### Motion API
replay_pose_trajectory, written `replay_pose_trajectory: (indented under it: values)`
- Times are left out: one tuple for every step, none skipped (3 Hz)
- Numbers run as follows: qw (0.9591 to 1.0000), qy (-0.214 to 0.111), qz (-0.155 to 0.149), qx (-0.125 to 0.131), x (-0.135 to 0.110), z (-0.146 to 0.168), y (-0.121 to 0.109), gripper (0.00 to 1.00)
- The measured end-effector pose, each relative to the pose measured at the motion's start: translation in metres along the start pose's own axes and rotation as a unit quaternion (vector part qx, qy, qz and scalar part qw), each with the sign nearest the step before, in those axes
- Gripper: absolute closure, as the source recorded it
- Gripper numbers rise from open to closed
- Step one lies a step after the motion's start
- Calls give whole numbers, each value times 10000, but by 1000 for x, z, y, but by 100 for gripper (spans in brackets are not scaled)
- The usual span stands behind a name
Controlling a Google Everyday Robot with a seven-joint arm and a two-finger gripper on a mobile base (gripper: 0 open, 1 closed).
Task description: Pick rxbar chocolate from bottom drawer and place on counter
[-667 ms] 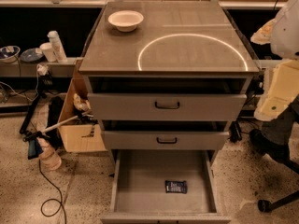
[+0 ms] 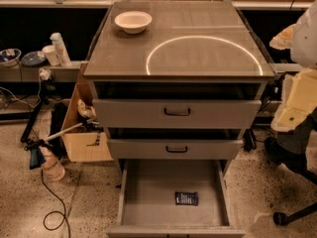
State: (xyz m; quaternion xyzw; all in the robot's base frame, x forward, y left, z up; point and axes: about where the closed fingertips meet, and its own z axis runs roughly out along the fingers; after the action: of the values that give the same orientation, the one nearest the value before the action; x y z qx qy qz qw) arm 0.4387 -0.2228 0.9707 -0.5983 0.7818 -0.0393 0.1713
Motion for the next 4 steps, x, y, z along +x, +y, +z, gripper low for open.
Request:
replay_pose_trajectory:
  values:
    - [9998,-123,127,107,13,16,2,0]
    - [9991,-391,191,1,22,34,3,0]
    - [9963,-796,61,-311,21,54,10,0]
    - [9914,-1131,-122,-643,15,73,16,0]
